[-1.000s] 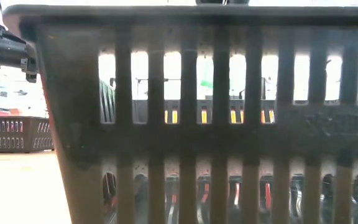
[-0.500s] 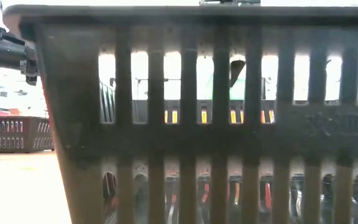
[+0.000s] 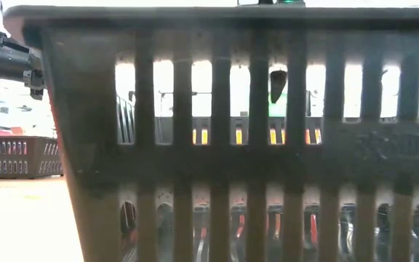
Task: Stack baskets on shelf by color
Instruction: Stack the green bin on top of the green bins on the shelf
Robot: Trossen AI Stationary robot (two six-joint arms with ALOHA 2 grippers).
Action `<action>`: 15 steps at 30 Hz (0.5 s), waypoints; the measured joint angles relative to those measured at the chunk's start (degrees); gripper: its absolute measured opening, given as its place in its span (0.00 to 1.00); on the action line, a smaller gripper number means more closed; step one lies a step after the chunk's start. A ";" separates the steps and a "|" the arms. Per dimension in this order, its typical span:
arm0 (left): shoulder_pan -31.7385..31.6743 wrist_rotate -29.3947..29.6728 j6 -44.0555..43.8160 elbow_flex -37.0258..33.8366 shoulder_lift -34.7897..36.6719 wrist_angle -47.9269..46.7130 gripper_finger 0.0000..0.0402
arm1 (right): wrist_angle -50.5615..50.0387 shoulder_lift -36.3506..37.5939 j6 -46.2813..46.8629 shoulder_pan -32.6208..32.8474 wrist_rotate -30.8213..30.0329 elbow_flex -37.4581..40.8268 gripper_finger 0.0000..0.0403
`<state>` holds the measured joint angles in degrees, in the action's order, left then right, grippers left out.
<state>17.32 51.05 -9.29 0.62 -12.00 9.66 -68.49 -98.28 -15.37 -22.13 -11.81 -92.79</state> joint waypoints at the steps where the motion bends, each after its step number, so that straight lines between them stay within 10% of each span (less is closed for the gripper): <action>1: 0.00 0.00 0.00 0.00 -0.01 0.01 0.14 | 0.01 0.00 0.21 0.00 0.02 0.00 0.03; 15: 0.00 0.00 0.08 0.00 -0.01 -0.01 0.14 | 0.32 0.00 0.53 0.02 -0.15 0.00 0.25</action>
<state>17.32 51.05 -9.21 0.62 -12.01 9.65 -68.16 -98.28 -14.84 -22.11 -11.96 -92.79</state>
